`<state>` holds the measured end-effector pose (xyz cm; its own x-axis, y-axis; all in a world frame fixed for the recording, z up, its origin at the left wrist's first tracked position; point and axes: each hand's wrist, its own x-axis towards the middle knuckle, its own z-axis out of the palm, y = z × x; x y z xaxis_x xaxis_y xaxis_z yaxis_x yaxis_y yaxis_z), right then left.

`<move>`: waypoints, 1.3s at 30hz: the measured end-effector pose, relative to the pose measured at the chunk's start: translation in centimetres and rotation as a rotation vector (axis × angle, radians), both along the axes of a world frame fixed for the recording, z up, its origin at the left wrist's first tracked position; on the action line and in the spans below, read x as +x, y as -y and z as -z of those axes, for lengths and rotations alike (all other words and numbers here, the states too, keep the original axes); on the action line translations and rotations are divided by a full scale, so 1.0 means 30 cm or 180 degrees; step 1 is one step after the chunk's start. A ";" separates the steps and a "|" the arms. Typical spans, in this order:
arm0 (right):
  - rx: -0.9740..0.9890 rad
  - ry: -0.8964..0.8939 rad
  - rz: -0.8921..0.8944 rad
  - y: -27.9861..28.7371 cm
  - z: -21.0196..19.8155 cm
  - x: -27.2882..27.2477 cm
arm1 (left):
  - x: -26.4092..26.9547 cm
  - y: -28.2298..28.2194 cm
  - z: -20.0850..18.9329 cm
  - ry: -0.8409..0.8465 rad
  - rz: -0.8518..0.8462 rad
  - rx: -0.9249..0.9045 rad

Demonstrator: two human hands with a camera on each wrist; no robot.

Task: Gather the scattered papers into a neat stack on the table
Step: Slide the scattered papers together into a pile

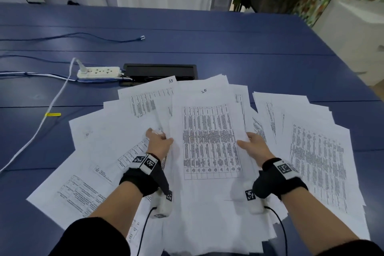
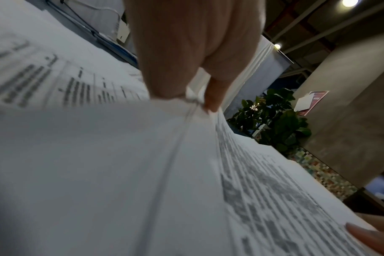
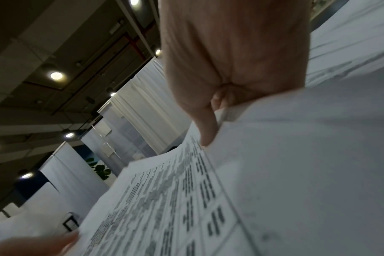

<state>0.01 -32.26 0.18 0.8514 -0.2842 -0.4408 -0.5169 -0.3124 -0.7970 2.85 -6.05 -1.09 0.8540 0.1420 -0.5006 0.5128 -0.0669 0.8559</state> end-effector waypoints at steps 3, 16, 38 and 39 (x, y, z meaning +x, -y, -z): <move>-0.0033 -0.0072 -0.0053 -0.004 0.007 0.002 | -0.037 0.008 -0.007 0.0099 0.1193 0.0556; 0.0054 0.0242 0.0242 0.106 -0.031 0.022 | -0.030 -0.086 0.011 -0.0272 0.2209 0.2950; 0.0308 -0.0240 -0.0242 0.048 -0.011 0.055 | 0.053 -0.191 0.008 -0.0901 0.1384 0.3055; 0.0320 -0.0281 -0.0308 0.033 -0.014 0.057 | 0.060 -0.167 0.008 -0.0828 0.1541 0.3089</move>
<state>1.73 -33.24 0.60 0.8293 -0.1535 -0.5373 -0.5578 -0.2850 -0.7795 4.64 -1.03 -1.34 0.8104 0.2505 -0.5297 0.4076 -0.8905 0.2024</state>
